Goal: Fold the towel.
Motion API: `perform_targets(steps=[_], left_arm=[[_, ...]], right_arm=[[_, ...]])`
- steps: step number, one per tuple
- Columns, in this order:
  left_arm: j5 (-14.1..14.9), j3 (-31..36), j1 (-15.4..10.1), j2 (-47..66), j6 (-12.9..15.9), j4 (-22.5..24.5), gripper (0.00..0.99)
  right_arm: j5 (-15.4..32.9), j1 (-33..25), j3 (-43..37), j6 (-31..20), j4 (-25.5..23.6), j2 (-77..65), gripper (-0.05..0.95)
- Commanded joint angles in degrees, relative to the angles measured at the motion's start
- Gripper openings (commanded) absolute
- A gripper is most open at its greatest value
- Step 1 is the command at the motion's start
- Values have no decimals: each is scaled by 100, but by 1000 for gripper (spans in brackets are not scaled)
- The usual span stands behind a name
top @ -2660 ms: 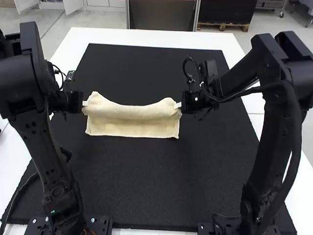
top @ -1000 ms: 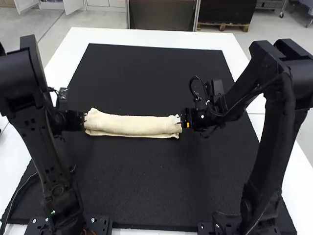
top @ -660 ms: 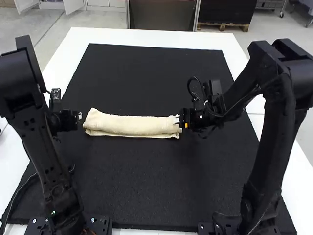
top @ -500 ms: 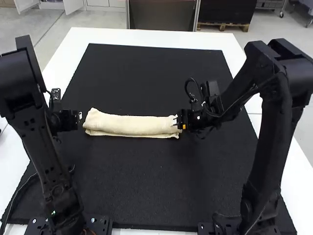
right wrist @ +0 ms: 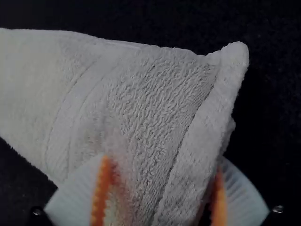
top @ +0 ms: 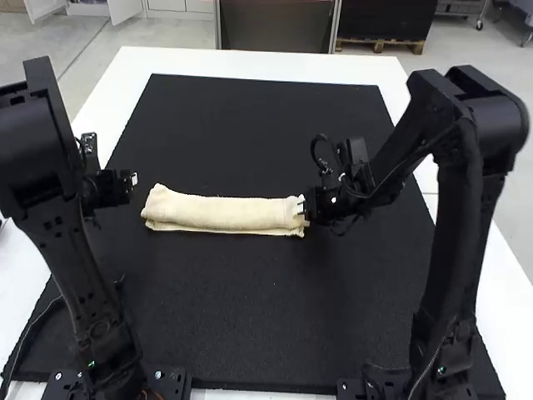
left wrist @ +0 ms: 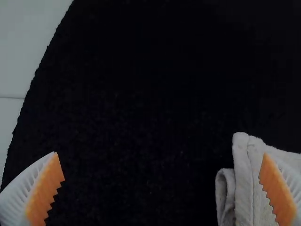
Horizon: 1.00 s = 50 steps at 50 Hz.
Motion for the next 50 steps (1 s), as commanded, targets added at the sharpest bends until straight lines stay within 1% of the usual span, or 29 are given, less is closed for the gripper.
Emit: perform_targets(steps=[1,10,18,23,27,30,34,38,40,50], left_arm=[[100,135,-51,-189,-141,9,972],[126,135,-51,-347,-167,-35,972],[126,170,-16,-391,-167,-123,972],[117,179,-7,-391,-228,-141,972],[108,179,-34,-391,-316,-167,972],[100,179,-43,-400,-325,-220,972],[100,179,-43,-400,-334,-273,972],[91,170,-51,-400,-325,-316,972],[82,170,-51,-391,-325,-316,972],[73,144,-51,-400,-290,-316,972]], right_arm=[[-190,176,35,-47,63,218,-20],[-217,88,44,-64,11,306,-23],[-269,-97,53,-11,-77,-257,-23],[-287,-176,79,85,-218,-661,-23],[-428,-176,158,103,-429,-898,-23],[-436,-141,229,94,-640,-1048,-23],[-568,-97,325,103,-824,-1162,-23],[-603,18,466,94,-983,-1188,-23],[-674,106,545,103,-1035,-1188,-23],[-700,589,897,173,-1053,-1021,-23]])
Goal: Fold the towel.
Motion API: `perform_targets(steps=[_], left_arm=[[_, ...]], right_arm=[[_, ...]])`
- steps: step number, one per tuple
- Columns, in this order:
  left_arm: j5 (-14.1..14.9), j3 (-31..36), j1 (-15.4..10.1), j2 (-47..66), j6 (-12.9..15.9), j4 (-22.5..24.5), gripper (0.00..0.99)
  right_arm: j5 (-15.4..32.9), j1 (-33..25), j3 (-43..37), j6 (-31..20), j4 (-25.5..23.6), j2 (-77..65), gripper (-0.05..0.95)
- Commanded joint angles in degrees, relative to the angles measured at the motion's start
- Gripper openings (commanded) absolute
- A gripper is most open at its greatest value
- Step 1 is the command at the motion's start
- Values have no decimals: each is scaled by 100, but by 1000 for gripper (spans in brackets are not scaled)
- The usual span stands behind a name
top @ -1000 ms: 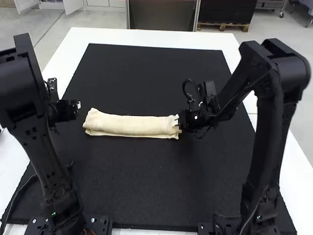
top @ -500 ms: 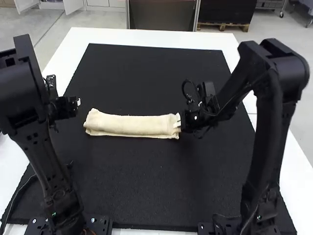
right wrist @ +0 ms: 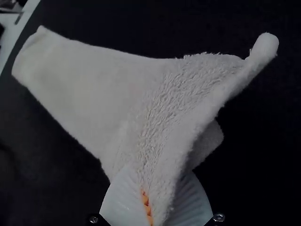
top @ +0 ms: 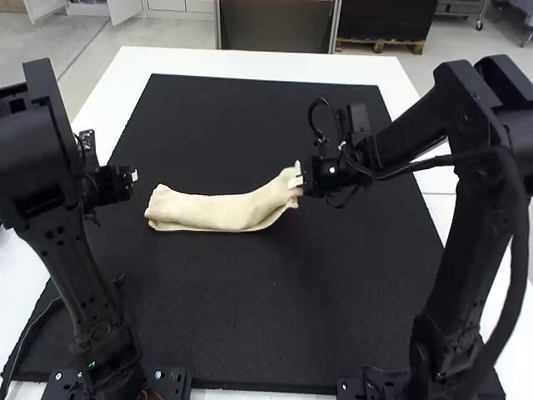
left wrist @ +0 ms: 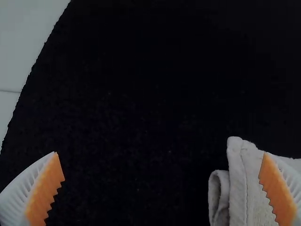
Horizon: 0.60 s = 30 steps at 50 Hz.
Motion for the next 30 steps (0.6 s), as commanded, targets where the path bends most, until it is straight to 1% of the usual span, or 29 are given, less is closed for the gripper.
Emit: perform_targets(steps=[1,8,18,23,30], left_arm=[[30,144,-47,-144,-15,3,972],[30,135,-47,-144,-23,-6,972],[12,118,-38,-205,-32,-50,972],[3,109,-47,-267,-32,-76,972],[-6,56,-47,-328,-32,-112,972]], right_arm=[[-197,360,335,108,25,81,-23],[-206,746,581,187,51,327,-21],[-197,1335,924,521,385,599,-21],[-189,1529,1117,670,561,722,-21],[-197,1766,1486,740,605,1047,-21]])
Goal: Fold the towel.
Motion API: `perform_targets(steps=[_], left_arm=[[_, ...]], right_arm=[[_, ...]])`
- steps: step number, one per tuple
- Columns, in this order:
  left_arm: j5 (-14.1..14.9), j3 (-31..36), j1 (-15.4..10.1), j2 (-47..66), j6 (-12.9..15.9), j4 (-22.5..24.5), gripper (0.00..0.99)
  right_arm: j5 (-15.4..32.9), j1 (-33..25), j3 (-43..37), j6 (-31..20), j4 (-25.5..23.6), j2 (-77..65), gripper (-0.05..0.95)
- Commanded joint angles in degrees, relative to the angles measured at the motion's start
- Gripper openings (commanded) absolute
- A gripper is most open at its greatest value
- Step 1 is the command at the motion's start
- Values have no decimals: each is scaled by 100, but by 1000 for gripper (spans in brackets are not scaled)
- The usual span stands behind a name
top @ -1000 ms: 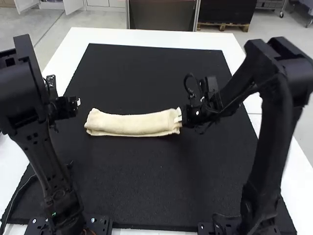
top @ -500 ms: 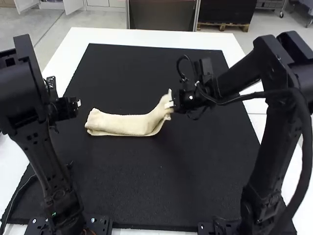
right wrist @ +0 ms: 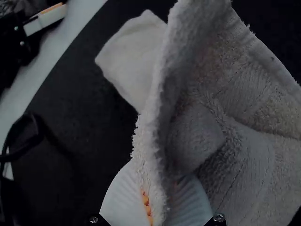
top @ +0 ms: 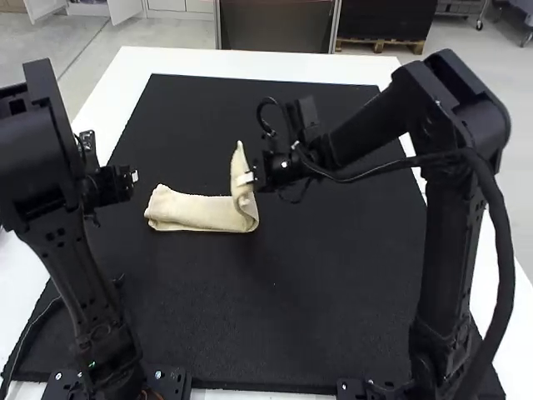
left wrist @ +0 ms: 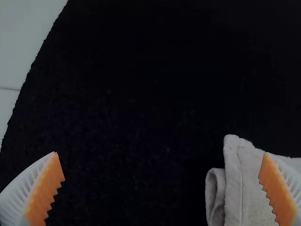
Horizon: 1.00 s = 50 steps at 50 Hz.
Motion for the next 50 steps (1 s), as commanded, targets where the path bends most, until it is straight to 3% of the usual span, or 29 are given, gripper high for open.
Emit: perform_targets(steps=[1,32,50], left_arm=[[-1,39,-40,-210,-32,9,972],[-10,-260,-49,-580,-146,-18,972],[-124,-383,-366,-791,-349,0,972]], right_arm=[[-110,197,416,190,58,239,-21],[-242,601,1453,357,340,1109,-21],[-356,724,1919,418,410,1505,-21]])
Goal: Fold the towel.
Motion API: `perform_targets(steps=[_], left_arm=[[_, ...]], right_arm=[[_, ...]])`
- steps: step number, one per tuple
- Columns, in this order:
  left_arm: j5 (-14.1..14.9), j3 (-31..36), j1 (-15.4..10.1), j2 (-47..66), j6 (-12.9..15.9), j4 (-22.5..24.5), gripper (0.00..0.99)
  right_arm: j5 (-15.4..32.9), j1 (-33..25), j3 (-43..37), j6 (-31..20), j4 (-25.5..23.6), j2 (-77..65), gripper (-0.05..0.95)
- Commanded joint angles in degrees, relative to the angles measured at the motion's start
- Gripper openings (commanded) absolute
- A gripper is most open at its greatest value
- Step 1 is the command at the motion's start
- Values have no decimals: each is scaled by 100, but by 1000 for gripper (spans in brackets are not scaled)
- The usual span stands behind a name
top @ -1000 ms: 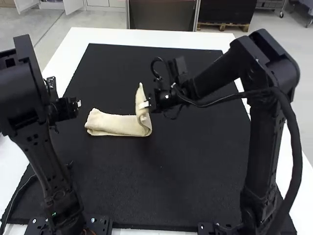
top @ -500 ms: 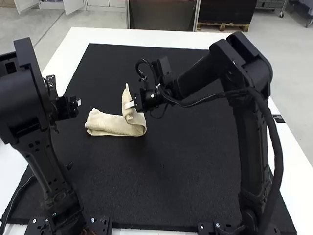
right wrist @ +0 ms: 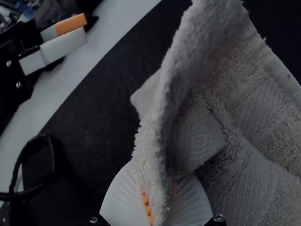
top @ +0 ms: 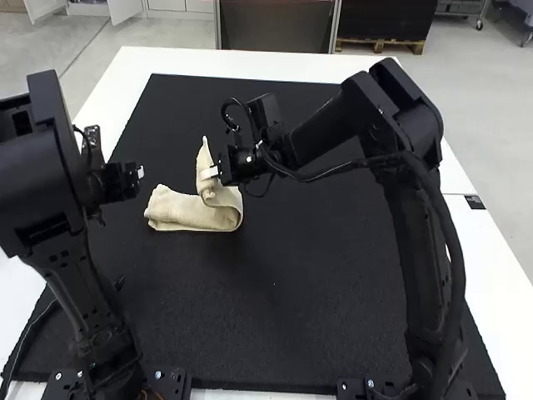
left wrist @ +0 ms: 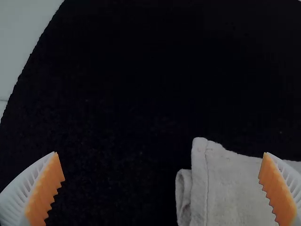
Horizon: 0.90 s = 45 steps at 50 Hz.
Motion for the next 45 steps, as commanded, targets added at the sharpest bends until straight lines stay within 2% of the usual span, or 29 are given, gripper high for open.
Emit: perform_targets(steps=[1,15,45], left_arm=[[-76,-62,-73,-233,-161,28,972],[-129,-185,-82,-488,-319,11,972],[-120,-220,-55,-620,-336,-77,972]], right_arm=[[-170,149,312,88,67,86,-21],[-188,360,734,211,67,359,-21],[-179,554,1429,466,225,992,-20]])
